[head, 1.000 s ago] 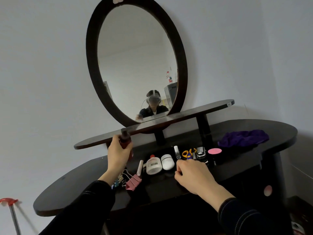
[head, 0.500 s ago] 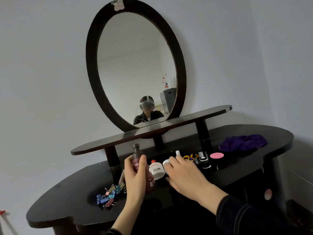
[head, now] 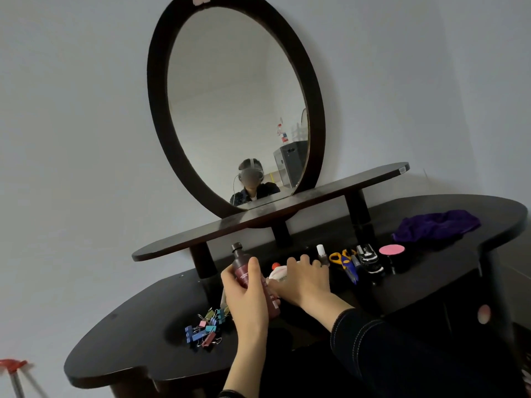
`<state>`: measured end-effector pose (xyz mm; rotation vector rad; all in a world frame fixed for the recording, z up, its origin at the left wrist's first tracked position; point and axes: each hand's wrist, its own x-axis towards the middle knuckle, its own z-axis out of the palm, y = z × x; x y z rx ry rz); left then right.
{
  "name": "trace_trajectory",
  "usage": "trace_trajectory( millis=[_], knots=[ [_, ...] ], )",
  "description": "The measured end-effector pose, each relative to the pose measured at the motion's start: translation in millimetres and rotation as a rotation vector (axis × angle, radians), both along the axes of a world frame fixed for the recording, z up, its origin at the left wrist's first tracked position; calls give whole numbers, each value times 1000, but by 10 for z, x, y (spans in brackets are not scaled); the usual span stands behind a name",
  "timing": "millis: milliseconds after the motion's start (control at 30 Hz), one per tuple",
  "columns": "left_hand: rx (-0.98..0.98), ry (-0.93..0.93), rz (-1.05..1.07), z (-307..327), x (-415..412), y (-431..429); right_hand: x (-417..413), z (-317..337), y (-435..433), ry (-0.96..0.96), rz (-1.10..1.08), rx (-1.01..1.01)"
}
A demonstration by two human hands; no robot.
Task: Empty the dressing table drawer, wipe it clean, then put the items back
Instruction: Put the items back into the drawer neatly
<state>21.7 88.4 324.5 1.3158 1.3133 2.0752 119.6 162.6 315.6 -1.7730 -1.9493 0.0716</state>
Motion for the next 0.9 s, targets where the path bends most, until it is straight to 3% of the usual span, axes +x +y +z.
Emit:
trace_trajectory(
  millis=[133,267,500,633,767,900],
  knots=[
    [-35,83,-25,11,40,-14,-1,16,14,52,-42,-28],
    [-65,27,-74,44,54,-63,28,59,-53,112,-63,-52],
    [-116,47,-98,43,43,-68,264,274,-23,178,83,-249],
    [-128,68,-111,30,34,-42,345,217,-3,205,150,-208],
    [-133,105,-159,8,39,-29,455,70,-41,431,159,-32],
    [-154,114,-192,-15,15,-5,575,69,-65,736,188,-24]
  ],
)
